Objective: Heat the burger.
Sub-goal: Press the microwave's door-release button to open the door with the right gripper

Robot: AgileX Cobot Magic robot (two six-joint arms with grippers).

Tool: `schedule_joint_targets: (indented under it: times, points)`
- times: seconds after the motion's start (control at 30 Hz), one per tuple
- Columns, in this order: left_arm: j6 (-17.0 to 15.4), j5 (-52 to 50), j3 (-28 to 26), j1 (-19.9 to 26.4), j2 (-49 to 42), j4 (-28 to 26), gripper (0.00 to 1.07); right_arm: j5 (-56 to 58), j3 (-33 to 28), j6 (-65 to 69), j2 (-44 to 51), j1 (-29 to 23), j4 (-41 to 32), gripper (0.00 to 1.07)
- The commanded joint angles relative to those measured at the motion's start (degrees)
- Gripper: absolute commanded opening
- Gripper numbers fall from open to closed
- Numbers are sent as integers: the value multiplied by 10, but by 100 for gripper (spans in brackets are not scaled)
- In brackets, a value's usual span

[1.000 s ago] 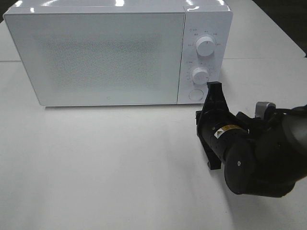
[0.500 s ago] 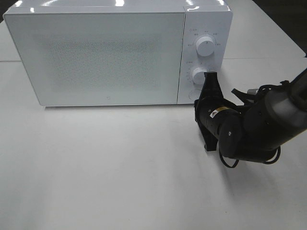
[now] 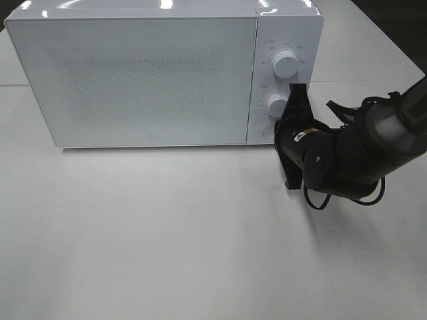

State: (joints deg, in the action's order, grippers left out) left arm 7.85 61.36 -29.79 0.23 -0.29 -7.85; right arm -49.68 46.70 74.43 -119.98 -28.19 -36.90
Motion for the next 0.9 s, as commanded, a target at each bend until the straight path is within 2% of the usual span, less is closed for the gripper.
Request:
schedule_joint_targets:
  times: [0.03, 0.43, 0.9]
  points:
    - [-3, 1, 1, 2, -9, 1, 100, 11, 7, 9, -18, 2, 5, 0]
    - [-3, 1, 1, 2, -9, 1, 100, -26, 38, 13, -36, 2, 4, 0]
    - [-3, 1, 1, 2, -9, 1, 100, -137, 41, 21, -29, 2, 10, 0]
